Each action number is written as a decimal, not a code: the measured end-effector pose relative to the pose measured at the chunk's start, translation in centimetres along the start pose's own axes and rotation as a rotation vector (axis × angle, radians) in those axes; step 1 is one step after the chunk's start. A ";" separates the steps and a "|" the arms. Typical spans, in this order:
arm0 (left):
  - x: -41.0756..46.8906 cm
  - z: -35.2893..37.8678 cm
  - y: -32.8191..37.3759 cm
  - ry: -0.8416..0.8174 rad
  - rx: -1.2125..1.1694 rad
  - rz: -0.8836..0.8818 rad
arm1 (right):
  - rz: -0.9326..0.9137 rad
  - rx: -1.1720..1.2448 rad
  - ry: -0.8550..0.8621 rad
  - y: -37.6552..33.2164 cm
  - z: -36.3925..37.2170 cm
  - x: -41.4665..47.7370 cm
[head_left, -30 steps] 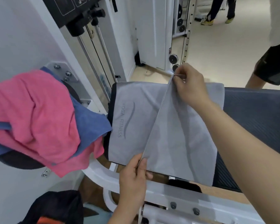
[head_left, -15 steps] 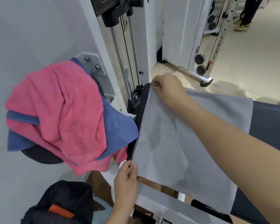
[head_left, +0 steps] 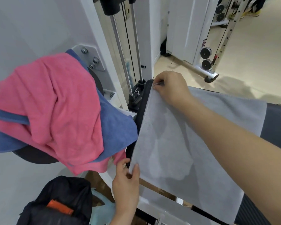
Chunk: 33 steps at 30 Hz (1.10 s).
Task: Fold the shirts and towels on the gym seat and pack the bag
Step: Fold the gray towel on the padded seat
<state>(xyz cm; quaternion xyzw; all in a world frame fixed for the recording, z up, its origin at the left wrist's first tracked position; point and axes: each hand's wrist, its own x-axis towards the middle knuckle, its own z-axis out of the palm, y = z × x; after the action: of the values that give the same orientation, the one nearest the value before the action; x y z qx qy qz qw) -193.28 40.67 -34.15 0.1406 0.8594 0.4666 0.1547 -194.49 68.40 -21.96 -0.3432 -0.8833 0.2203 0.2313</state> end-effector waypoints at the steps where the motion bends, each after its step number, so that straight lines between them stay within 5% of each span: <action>1: 0.0 0.0 0.1 0.007 0.013 0.009 | -0.009 -0.013 0.020 0.0 0.2 -0.2; 5: 0.5 -0.2 0.5 -0.022 0.136 0.076 | -0.039 -0.039 0.060 -0.1 0.5 -0.9; 10: 0.8 -1.3 0.4 -0.011 0.301 0.380 | -0.015 -0.033 0.070 -1.5 -0.7 -1.8; 19: 1.2 -5.8 2.9 -0.236 -0.128 0.225 | 0.158 0.132 0.297 -2.1 -10.8 -9.9; 23: 1.6 -9.2 6.5 -0.392 -0.156 0.339 | 0.233 0.209 0.378 -2.0 -16.0 -16.4; 27: 1.2 -13.4 10.3 -0.643 -0.344 0.419 | 0.241 0.262 0.290 -3.5 -21.4 -23.5; 30: 0.1 -15.3 13.4 -0.820 -0.560 0.375 | 0.257 0.523 0.244 -4.0 -24.5 -28.0; 33: -0.5 -14.6 15.7 -0.788 -0.626 0.380 | 0.325 0.688 0.246 -3.3 -26.3 -30.9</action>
<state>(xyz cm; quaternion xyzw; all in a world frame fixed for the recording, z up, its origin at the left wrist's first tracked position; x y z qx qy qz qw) -197.08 37.64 -13.25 0.4050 0.5155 0.6323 0.4129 -161.07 50.37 -7.16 -0.4048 -0.6578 0.4943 0.3988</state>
